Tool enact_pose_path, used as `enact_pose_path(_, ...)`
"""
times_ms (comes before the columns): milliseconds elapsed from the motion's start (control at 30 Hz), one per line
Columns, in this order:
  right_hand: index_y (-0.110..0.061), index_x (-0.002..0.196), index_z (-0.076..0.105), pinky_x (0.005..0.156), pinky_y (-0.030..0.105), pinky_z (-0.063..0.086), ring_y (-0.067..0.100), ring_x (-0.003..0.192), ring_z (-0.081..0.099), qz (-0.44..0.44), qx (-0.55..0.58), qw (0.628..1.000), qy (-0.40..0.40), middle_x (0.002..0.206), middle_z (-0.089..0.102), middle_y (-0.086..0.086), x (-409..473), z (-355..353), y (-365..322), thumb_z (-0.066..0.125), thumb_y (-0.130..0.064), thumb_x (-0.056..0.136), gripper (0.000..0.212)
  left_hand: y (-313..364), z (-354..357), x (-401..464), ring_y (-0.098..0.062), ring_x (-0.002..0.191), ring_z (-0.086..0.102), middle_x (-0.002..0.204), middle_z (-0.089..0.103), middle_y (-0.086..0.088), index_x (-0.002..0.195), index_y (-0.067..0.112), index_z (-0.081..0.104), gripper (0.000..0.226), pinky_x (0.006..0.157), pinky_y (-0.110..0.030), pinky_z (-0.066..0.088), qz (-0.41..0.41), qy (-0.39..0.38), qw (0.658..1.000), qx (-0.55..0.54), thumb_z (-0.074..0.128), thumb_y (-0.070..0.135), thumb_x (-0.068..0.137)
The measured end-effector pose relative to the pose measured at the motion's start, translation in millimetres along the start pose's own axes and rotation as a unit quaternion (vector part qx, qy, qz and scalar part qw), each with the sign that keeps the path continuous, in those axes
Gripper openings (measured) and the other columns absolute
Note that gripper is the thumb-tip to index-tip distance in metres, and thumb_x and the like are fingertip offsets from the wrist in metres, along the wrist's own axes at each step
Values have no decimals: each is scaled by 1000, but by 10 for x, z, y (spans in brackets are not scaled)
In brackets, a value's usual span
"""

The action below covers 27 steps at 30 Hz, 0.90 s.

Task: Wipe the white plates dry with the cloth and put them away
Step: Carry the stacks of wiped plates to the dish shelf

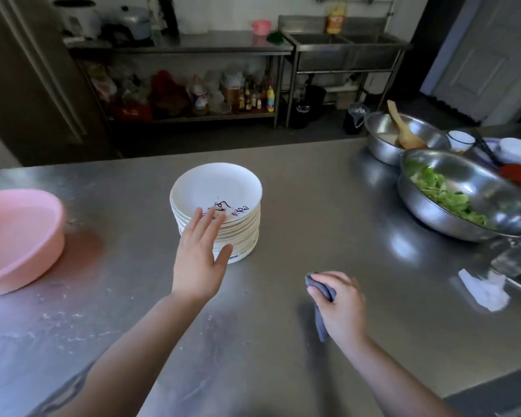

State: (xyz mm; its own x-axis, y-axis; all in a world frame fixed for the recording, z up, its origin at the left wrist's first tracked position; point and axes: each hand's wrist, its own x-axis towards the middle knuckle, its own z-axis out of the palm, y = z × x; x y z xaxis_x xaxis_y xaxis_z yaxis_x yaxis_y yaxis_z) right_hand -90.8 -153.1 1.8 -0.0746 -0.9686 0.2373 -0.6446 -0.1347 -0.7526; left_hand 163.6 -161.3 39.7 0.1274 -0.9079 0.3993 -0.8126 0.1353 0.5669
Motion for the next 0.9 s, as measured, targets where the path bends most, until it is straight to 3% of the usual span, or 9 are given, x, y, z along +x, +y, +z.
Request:
enact_pose_path(233,-10,99,76,83,23,37,29,101,60,83,-81,987,-111,101,68,10,80,239,387,73,-4,77,22,27,-13,25,-24,148,20,150,42,-5,141,12,49,54,118,-40,22,-16,-11,1000,-4,67,10,90)
enact_pose_path(333,-19,102,74,85,26,40,24,105,58,108,-130,974,-149,108,65,4,73,264,395,68,-11,81,23,34,-53,40,-23,148,20,151,42,-4,140,14,50,52,118,-41,23,-18,-18,1000,4,66,11,91)
enact_pose_path(433,-33,109,69,91,28,41,19,110,52,76,-227,961,-139,117,61,-10,155,242,180,69,-31,81,28,64,-128,46,-17,147,23,152,40,0,138,16,54,47,117,-35,23,-27,-1,1000,-15,64,13,92)
enact_pose_path(633,-25,108,71,95,26,39,17,109,52,-42,-28,997,-63,112,63,-8,841,259,-761,69,-28,84,24,-64,-355,200,-13,142,31,152,40,6,134,22,57,40,114,-31,26,-131,73,988,-43,62,21,94)
enact_pose_path(767,-21,119,64,99,38,42,21,117,50,-13,25,995,-94,123,57,-2,1277,411,-1154,61,-37,89,34,-207,-435,413,-9,140,33,153,38,8,136,23,54,42,104,-21,25,-205,76,972,-87,60,25,94)
enact_pose_path(900,-15,129,51,93,32,40,22,118,48,51,18,983,-173,129,51,5,1492,665,-1287,57,-47,89,51,-318,-387,583,-13,138,36,151,40,6,143,23,43,49,104,-27,30,-246,32,965,-84,55,32,96)
